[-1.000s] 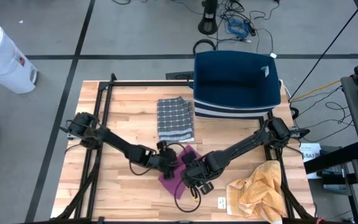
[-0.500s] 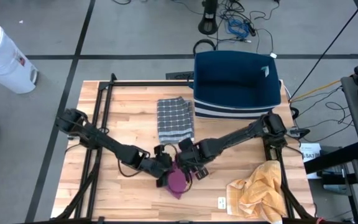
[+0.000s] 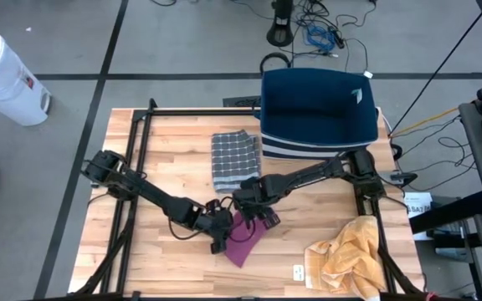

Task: Fold towel
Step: Fold the pink towel

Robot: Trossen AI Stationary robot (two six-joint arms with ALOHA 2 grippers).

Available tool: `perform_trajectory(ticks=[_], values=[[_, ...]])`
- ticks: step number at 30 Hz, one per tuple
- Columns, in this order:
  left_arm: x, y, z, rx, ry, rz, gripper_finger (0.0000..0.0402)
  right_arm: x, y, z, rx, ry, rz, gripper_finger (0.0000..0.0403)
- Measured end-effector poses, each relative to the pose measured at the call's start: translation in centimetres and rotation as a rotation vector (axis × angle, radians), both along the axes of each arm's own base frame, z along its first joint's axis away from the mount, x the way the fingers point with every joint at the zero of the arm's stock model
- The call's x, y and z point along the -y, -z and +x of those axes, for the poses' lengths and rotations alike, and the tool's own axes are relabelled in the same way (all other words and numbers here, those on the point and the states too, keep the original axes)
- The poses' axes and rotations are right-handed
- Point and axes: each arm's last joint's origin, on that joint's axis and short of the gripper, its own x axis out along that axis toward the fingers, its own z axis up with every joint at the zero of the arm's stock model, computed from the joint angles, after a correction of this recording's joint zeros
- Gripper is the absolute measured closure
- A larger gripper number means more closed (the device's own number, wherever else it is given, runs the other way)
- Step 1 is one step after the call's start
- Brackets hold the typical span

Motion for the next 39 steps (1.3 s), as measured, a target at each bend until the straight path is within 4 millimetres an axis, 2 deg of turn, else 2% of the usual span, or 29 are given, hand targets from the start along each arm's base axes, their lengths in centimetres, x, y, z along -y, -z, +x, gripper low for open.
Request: perform_trajectory(ticks=[7,15,23,26,34,39], values=[[0.3,0.1,-0.2,-0.008,0.013,-0.008,0.0200,0.3,1.6,0.2,-0.052,-0.023,0.038,0.0266],[0.6,0.1,-0.3,-0.007,0.021,-0.010,0.0200,0.5,2.2,0.4,-0.056,-0.031,0.033,0.0281],[0.4,0.1,-0.1,0.003,0.027,0.004,0.0228,0.5,2.0,0.2,-0.068,-0.044,0.019,0.0368],[0.4,0.0,-0.1,0.004,0.028,0.005,0.0227,0.5,1.6,0.0,-0.076,-0.048,0.018,0.0396],[0.6,-0.4,0.1,0.044,0.053,0.007,0.0218,-0.2,-1.6,-0.7,-0.002,-0.067,0.006,0.0400],[0.4,-1.6,0.0,0.095,0.041,0.040,0.0217,-0.6,-2.0,-0.8,0.014,-0.068,0.011,0.0400]])
